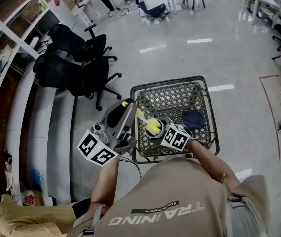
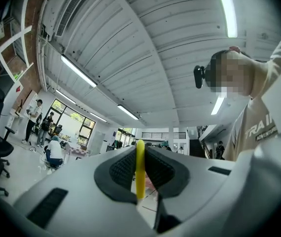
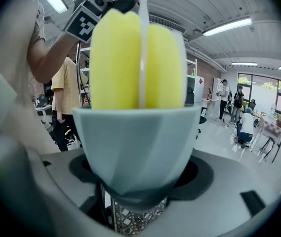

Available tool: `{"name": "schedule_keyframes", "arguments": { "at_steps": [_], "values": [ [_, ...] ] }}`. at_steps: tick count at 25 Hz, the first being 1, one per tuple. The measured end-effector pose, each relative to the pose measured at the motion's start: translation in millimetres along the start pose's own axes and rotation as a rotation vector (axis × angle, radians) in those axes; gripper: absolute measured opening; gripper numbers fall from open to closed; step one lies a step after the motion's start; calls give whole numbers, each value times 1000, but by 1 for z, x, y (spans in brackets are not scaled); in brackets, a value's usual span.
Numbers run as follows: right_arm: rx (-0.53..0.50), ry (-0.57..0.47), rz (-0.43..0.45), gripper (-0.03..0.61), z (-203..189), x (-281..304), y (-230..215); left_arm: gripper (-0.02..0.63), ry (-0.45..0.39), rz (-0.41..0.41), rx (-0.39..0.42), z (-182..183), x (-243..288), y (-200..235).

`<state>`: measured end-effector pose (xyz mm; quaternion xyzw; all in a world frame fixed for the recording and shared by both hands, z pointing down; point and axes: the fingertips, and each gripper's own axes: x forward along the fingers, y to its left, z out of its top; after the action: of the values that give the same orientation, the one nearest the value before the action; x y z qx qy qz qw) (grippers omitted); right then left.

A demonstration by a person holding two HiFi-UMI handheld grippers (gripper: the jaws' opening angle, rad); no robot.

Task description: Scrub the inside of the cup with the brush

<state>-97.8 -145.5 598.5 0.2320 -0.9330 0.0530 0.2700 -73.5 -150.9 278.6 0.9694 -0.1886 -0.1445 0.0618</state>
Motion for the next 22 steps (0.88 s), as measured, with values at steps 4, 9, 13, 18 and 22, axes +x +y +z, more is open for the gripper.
{"name": "schedule_keyframes", "arguments": {
  "at_steps": [4, 9, 13, 18, 22],
  "values": [
    [-4, -2, -18, 389, 5, -1, -3, 51, 54, 39, -3, -22, -12, 5],
    [-5, -2, -22, 388, 9, -8, -1, 51, 46, 137, -132, -49, -35, 31],
    [-11, 7, -30, 388, 3, -11, 4, 51, 34, 189, -152, -62, -45, 41],
    [-14, 32, -3, 388, -9, -8, 14, 52, 20, 237, -178, -75, -56, 50],
    [-24, 36, 28, 388, -10, -6, 23, 52, 0, 254, -186, -67, -62, 55]
  ]
}}
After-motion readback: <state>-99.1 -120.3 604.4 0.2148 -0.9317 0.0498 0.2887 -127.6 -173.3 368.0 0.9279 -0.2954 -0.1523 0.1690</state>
